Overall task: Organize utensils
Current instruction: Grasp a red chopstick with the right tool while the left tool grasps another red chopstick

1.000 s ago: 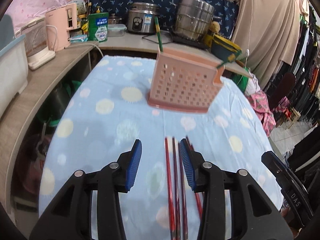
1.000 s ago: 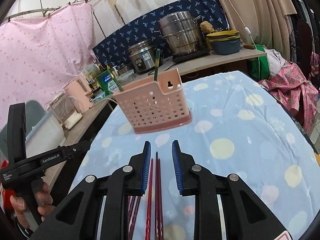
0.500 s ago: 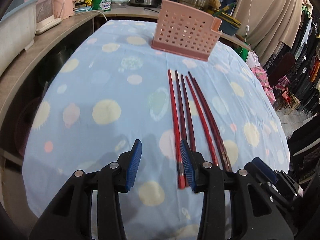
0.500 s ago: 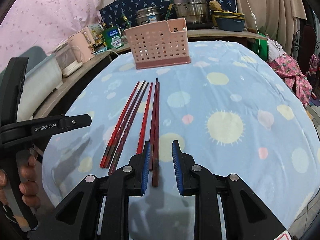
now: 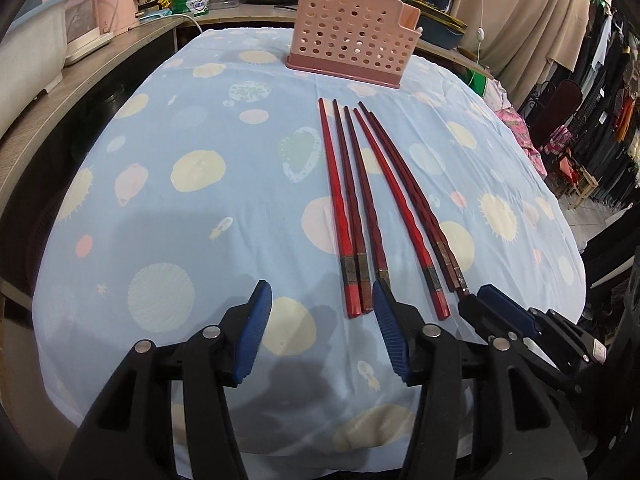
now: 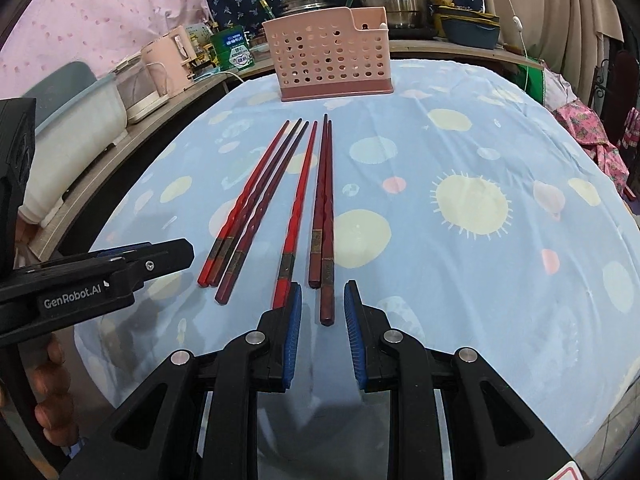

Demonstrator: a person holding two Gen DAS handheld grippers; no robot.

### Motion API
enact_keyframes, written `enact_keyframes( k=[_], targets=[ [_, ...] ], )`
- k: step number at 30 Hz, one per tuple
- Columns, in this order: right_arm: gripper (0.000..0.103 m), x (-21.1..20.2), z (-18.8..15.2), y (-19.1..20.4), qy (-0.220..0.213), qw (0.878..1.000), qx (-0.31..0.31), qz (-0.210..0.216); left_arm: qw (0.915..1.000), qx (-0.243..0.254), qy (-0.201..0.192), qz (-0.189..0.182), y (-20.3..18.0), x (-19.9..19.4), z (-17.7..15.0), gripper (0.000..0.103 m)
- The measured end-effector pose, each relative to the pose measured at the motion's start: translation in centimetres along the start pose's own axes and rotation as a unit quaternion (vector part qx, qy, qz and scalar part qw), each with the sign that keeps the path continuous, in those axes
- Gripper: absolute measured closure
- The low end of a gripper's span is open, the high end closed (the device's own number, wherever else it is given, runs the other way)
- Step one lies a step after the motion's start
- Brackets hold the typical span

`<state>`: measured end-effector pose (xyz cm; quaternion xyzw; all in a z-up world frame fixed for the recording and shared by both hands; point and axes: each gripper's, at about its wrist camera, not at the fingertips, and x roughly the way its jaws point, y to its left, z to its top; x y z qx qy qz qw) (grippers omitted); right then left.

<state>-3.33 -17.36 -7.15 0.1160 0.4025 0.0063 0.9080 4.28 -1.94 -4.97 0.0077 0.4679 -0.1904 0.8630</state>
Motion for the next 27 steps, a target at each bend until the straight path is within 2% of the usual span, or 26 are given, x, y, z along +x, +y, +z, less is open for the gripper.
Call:
enact_keyframes(
  k=[7,13,17,27],
  targets=[
    [0.084,0.5,0.1,-0.3,0.005,1.000,0.001,-0.004,1.0000,0.003,0.006,0.000,-0.2,0.5,-0.1,0.053],
    [0.096,0.6,0.2,-0.9,0.003,1.000,0.010,-0.014,0.9999,0.005,0.014,0.002,-0.4,1.1,-0.3,0.053],
    [0.096,0.5,0.2,-1.6,-0.002,0.999,0.022,-0.025,0.9998,0.006,0.017,0.005,-0.4,1.5,-0.3,0.053],
    [0.096,0.5,0.2,-2.3,-0.002,0.999,0.035,-0.020,0.9997,0.005,0.011,0.021,0.1,2.0,0.0,0.053]
  ],
)
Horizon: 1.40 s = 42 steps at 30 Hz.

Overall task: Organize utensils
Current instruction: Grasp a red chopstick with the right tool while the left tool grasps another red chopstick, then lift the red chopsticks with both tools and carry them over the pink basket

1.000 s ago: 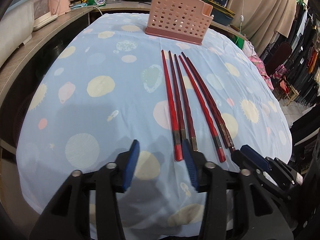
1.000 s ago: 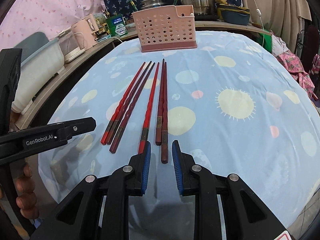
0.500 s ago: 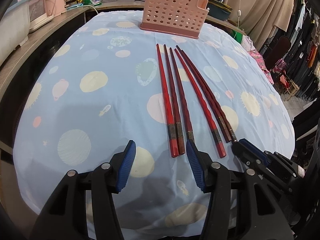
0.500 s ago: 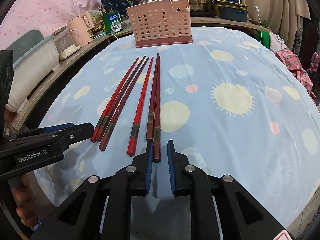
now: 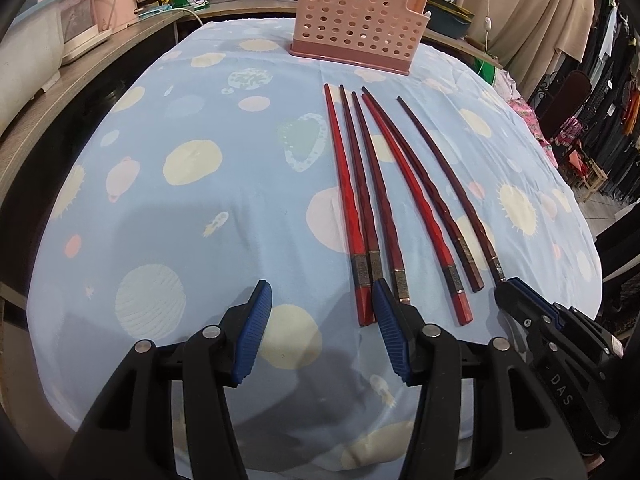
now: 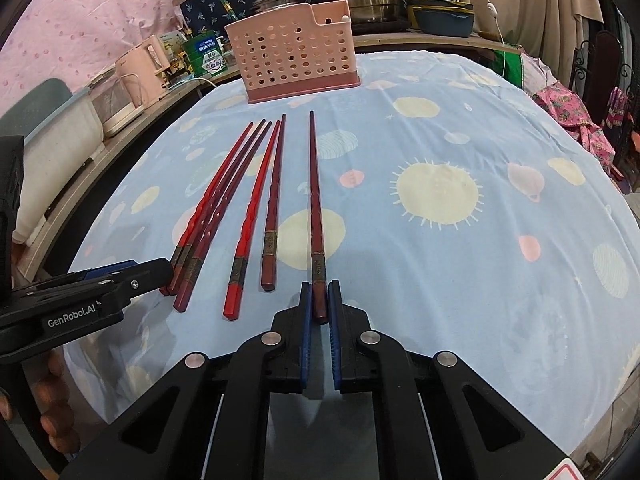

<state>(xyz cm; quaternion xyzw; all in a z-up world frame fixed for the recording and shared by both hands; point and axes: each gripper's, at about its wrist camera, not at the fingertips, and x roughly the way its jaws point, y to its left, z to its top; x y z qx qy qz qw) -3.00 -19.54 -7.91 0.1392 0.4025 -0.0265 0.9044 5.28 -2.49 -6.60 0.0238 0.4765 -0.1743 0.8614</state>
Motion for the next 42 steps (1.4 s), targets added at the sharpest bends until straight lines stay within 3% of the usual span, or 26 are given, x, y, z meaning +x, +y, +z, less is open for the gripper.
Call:
enact_keyframes(
  k=[15,18,23,25,33,42],
  targets=[
    [0.096,0.0,-0.1,-0.2,0.000,1.000,0.003,0.002,0.9991,0.020,-0.014,0.035,-0.9,0.7,0.2,0.055],
    [0.096,0.0,-0.1,-0.2,0.000,1.000,0.004,0.002,0.9988,0.025,-0.019,0.037,-1.0,0.6,0.2,0.063],
    [0.096,0.0,-0.1,-0.2,0.000,1.000,0.003,0.002,0.9994,0.015,-0.016,0.027,-0.2,0.4,0.3,0.090],
    [0.096,0.0,-0.1,-0.2,0.000,1.000,0.004,0.003,0.9996,0.015,-0.016,0.021,-0.1,0.4,0.3,0.094],
    [0.096,-0.6,0.2,-0.4,-0.006,1.000,0.011,0.006,0.9998,0.011,-0.017,0.007,0.0,-0.6,0.2,0.096],
    [0.096,-3.4,2.0,-0.5,-0.043,0.999,0.023,0.020,0.9990,-0.007,-0.044,-0.009,0.6,-3.7,1.8,0.096]
  ],
)
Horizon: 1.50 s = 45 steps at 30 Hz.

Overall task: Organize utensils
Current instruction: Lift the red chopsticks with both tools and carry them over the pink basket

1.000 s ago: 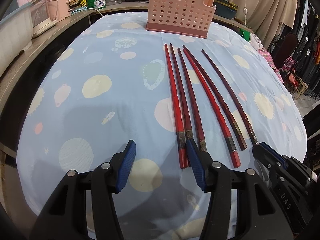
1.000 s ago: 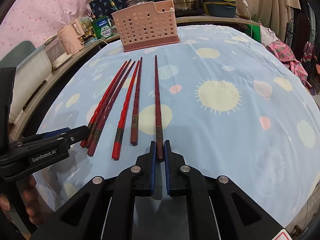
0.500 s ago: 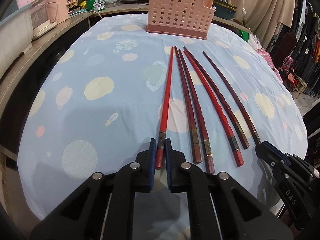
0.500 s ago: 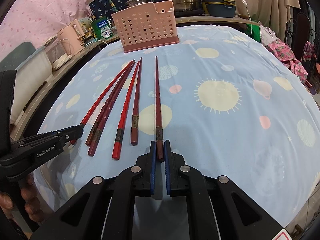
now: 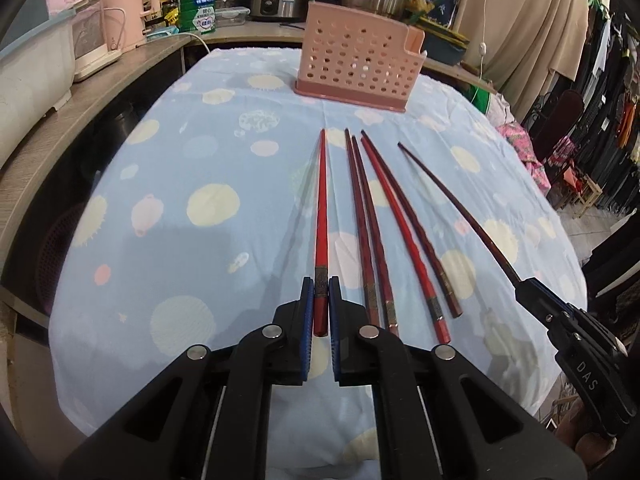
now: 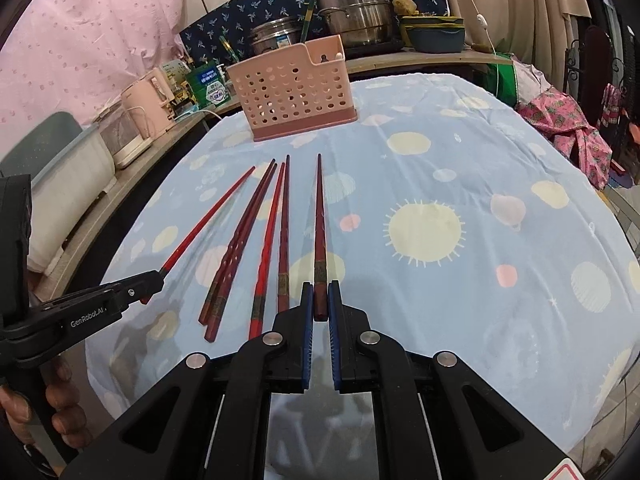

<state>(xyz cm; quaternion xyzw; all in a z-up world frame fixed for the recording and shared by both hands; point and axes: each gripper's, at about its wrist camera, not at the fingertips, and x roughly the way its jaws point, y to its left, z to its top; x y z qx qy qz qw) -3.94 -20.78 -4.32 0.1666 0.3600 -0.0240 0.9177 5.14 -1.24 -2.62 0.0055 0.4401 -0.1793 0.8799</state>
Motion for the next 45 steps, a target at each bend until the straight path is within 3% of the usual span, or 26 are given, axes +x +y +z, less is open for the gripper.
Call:
enact_keyframes(
  k=[20,39,45],
  targets=[
    [0.096,-6.1,9.5,-1.3,-0.126,0.991,0.030,0.021,0.9932,-0.020,-0.113,-0.018,1.3,-6.8,8.6,0.096],
    [0.096,-7.0,19.6,-0.7,-0.206,0.978,0.022,0.034,0.9837,-0.015,-0.178,-0.022,0.7,-8.1,18.9,0.096],
    [0.096,-6.9,23.3,-0.2,-0.237,0.970,0.026,0.049,0.9762,-0.013,-0.216,-0.015,0.0,-9.1,22.9,0.096]
  ],
)
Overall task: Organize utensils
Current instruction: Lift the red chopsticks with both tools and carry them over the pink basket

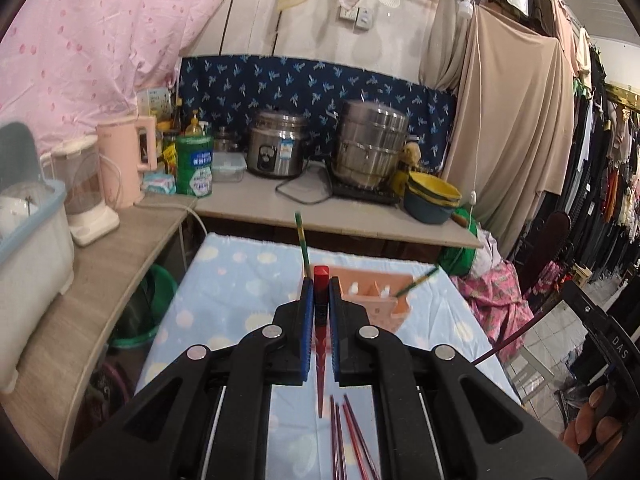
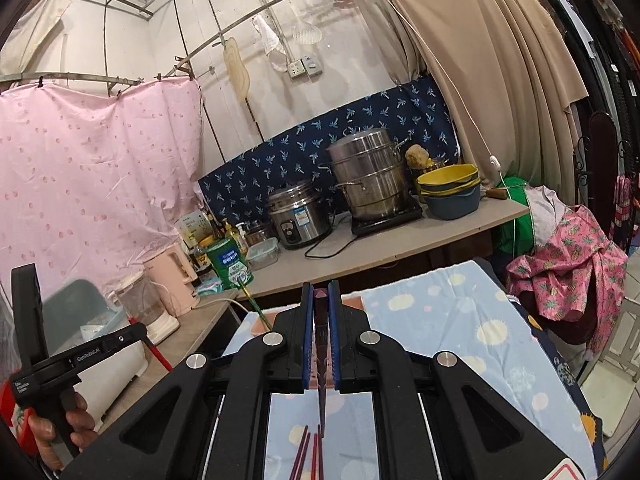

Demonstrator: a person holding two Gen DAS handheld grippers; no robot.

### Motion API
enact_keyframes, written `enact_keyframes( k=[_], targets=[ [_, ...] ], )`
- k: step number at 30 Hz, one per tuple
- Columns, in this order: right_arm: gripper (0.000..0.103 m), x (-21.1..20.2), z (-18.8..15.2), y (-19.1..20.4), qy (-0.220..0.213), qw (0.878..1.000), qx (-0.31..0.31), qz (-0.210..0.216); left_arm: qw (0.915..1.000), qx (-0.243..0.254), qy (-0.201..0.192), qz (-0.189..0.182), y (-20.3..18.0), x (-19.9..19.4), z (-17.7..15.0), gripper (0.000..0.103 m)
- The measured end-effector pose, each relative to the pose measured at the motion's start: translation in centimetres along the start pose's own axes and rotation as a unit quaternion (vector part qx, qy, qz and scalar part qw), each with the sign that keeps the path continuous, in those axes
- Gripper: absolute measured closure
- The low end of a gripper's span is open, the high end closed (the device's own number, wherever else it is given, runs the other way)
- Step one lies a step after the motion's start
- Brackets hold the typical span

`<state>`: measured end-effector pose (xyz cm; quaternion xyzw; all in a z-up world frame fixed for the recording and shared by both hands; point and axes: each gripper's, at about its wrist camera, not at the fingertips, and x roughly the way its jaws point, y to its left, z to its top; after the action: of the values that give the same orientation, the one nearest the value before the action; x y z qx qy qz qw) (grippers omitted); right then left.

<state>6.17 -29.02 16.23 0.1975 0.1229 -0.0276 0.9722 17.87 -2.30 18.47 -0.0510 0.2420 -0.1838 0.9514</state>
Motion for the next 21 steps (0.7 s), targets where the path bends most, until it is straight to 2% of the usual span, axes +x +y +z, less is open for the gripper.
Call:
enact_keyframes(
  k=[8,14,18,21],
  targets=[
    [0.096,3.6,4.3,0.1,-0.042,0.999,0.030,0.014,0.9984,-0.007,-0.056,0.000,-0.5,1.4,5.3,0.096],
    [0.096,6.2,7.0,0.7,-0.074,0.996,0.045,0.020,0.9954,-0.011,-0.095,-0.001,-0.7,2.8,8.0,0.096],
    [0.096,8.4,7.6,1.0,-0.077,0.996,0.042,0.016,0.9946,-0.009,-0.104,0.000,-1.0,4.8,9.0,0.096],
    [0.096,10.4,7.1,0.8,-0.063,0.997,0.040,0.011,0.9948,-0.005,-0.101,0.008,-1.3,6.5,9.0,0.096]
  ],
)
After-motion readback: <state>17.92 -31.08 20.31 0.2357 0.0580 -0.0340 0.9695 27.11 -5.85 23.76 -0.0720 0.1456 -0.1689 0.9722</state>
